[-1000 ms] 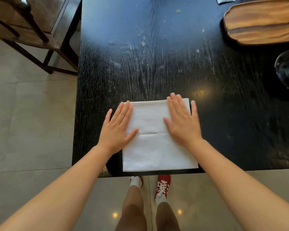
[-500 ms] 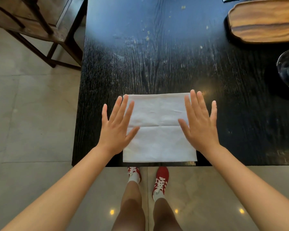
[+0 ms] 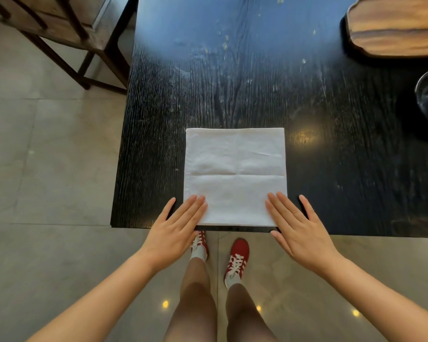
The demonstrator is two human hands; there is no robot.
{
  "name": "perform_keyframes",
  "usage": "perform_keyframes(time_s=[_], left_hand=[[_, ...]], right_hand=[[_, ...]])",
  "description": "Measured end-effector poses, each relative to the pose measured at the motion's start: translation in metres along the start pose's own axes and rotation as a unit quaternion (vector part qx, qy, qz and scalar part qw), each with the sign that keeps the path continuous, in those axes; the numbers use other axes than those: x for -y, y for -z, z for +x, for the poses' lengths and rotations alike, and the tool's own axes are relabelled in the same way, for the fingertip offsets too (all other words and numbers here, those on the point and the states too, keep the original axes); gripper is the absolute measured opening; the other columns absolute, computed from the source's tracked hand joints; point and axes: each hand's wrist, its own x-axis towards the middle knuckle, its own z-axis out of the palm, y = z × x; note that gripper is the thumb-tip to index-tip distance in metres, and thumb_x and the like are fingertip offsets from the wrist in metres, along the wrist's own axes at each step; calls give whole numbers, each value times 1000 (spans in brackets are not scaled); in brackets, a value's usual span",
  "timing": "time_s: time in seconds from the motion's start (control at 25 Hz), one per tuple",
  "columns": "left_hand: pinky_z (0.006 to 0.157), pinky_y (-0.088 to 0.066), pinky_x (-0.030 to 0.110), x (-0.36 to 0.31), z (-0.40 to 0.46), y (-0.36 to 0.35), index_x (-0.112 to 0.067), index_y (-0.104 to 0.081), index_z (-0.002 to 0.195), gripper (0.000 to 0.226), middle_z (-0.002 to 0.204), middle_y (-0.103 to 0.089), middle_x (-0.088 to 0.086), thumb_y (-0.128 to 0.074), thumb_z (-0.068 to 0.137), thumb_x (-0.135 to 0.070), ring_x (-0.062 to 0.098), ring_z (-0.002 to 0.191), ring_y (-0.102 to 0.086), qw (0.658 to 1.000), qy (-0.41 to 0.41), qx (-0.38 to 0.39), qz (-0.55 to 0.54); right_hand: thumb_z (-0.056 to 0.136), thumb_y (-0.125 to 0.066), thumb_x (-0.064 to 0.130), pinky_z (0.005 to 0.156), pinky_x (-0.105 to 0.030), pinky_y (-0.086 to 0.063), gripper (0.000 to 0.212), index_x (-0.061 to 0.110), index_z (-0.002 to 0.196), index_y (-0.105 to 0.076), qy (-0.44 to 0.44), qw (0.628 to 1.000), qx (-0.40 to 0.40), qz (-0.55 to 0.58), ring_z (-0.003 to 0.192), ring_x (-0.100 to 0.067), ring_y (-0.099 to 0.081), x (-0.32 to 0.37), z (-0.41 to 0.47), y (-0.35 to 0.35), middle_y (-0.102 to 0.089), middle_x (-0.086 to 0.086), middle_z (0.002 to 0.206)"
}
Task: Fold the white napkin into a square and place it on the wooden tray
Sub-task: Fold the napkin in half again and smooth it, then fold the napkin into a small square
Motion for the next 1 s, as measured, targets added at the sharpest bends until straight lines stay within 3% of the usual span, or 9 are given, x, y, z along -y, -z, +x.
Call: perform_keyframes(time_s=[0.2, 0.32, 0.4, 0.48, 0.64, 0.76, 0.8, 0.88, 1.0], left_hand=[[115, -11, 46, -1, 1, 1, -13, -5, 149, 54, 158, 5, 2, -21, 100, -31, 20, 144, -9, 1000, 7, -5, 4], [116, -12, 43, -3, -6, -1, -11, -12, 148, 65, 158, -6, 5, -41, 90, -10, 22, 143, -13, 1000, -8, -20, 2], [116, -15, 41, -7, -11, 3, -10, -23, 146, 64, 154, -24, 7, -39, 85, 2, 23, 141, -22, 999, -21, -38, -3], [114, -20, 41, -10, -14, 9, -9, -34, 141, 57, 146, -38, 9, -37, 85, 4, 22, 137, -32, 999, -22, -43, -21], [113, -23, 39, -9, -16, 24, -8, -45, 135, 49, 140, -47, 8, -38, 87, -3, 20, 131, -42, 997, -38, -31, -65], [108, -35, 35, -3, -20, 37, -12, -55, 127, 40, 132, -56, 4, -37, 92, -16, 17, 124, -50, 990, -51, 7, -129], [104, -39, 32, -2, -21, 42, -14, -59, 123, 37, 128, -60, 1, -36, 96, -25, 14, 120, -54, 984, -37, 17, -172], [92, -46, 26, 0, -23, 57, -19, -67, 112, 47, 114, -68, -8, -32, 97, -47, 6, 107, -61, 958, 28, 28, -284], [80, -50, 15, 3, -16, 80, -24, -73, 96, 42, 93, -71, -21, -49, 86, -57, -3, 91, -64, 901, 155, 0, -406]], right_hand=[[96, -20, 45, 117, -42, 2, 62, 15, 148, -4, -2, 1000, -21, 12, 144, -16, 4, -2, -6, -4, 6, -1, 157], [94, -41, 22, 115, -45, -14, 53, 13, 144, -26, 35, 995, -88, 21, 143, -21, -14, -7, -19, -7, -25, -7, 152], [88, -54, 6, 110, -47, -29, 51, 10, 137, -42, 64, 989, -127, 26, 136, -27, -34, -7, -23, -5, -41, -10, 143], [87, -57, 8, 107, -48, -37, 43, 9, 129, -51, 83, 984, -154, 32, 128, -28, -44, -7, -23, -3, -50, -12, 135], [84, -63, 14, 99, -45, -41, 31, 8, 114, -64, 99, 978, -168, 70, 115, -26, -57, -8, -24, 7, -64, -11, 119], [81, -66, 13, 92, -40, -47, 20, 7, 99, -72, 92, 973, -171, 123, 96, -23, -68, -5, -27, 21, -73, -10, 100], [88, -58, 17, 89, -38, -50, 19, 6, 95, -73, 87, 969, -172, 152, 89, -22, -71, -4, -27, 26, -74, -10, 94], [97, -39, 26, 78, -29, -56, 39, 7, 90, -72, 71, 963, -165, 202, 76, -20, -71, -2, -27, 38, -74, -7, 83], [97, -36, 35, 73, -17, -49, 40, 11, 91, -68, -4, 943, -159, 293, 75, -10, -66, 1, -22, 57, -72, 0, 78]])
